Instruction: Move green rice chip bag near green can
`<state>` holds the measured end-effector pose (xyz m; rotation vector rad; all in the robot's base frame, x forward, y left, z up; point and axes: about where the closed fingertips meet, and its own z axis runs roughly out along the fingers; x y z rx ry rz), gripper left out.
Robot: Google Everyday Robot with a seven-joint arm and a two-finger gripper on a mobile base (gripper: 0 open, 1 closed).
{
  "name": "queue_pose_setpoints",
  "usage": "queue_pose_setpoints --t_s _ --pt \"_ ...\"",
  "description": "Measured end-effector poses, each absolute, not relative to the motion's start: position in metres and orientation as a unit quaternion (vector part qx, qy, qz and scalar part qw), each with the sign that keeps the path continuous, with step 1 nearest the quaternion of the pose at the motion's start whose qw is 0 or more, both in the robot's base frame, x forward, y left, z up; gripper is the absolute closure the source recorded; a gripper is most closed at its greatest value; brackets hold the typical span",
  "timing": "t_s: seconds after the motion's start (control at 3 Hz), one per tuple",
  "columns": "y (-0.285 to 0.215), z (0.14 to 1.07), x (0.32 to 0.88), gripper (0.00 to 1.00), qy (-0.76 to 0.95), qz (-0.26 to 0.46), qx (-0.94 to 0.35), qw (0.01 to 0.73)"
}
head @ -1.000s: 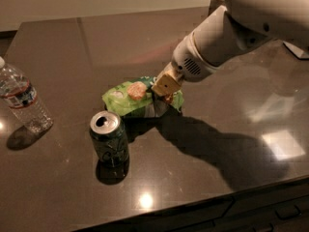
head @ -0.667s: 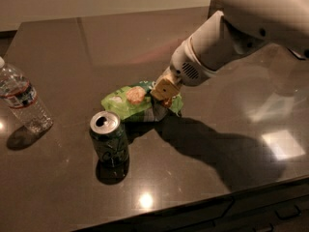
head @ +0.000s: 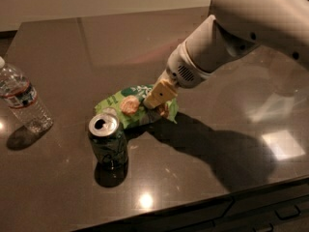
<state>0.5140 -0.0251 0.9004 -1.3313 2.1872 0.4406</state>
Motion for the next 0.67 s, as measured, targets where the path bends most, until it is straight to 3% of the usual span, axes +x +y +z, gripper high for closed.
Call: queue_pose_setpoints --t_s 0.33,0.67 --pt "-0.0238 0.9010 0.5129 0.00 0.810 0.163 -0.495 0.268" --pt "-0.0238 0.9010 0.5129 0.00 0.810 0.163 -0.495 0.268"
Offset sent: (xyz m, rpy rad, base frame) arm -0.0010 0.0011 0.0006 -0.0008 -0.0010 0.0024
